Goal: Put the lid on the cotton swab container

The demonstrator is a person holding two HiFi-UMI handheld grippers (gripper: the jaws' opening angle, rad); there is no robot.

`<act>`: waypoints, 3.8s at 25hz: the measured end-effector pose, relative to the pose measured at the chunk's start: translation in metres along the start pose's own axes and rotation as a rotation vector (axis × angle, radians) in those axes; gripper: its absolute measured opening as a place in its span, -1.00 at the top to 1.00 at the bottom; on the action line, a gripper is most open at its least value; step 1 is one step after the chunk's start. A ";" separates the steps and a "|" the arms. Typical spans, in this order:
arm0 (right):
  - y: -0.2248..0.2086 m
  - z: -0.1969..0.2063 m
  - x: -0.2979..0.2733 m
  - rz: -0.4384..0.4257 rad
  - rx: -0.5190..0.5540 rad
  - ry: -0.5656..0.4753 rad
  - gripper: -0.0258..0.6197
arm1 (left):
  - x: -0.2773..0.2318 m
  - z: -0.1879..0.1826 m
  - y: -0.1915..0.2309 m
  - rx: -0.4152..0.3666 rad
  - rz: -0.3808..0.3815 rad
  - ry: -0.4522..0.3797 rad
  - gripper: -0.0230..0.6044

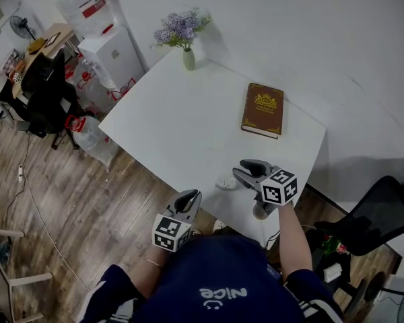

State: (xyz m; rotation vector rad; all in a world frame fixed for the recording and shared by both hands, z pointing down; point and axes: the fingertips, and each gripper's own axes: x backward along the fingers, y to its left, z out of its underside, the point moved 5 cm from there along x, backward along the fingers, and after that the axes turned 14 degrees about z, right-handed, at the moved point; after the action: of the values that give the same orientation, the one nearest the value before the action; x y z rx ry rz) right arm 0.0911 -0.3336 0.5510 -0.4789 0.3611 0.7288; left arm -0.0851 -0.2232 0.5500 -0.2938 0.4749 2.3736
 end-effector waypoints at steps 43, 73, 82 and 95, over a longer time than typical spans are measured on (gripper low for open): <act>0.005 -0.003 0.000 -0.108 -0.048 -0.035 0.63 | -0.120 0.024 0.018 -0.211 0.455 0.415 0.06; 0.048 0.014 0.008 -0.025 0.223 0.030 0.63 | -0.120 0.026 0.017 -0.219 0.451 0.419 0.06; 0.057 0.023 0.008 0.034 0.309 0.061 0.71 | -0.118 0.029 0.015 -0.203 0.440 0.408 0.06; 0.069 0.028 0.006 0.127 0.397 0.093 0.72 | -0.116 0.030 0.014 -0.174 0.415 0.403 0.06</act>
State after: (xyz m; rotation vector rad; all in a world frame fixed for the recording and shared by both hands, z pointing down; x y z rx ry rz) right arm 0.0511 -0.2703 0.5517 -0.1149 0.6127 0.7369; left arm -0.0115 -0.2890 0.6194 -0.8337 0.5559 2.7741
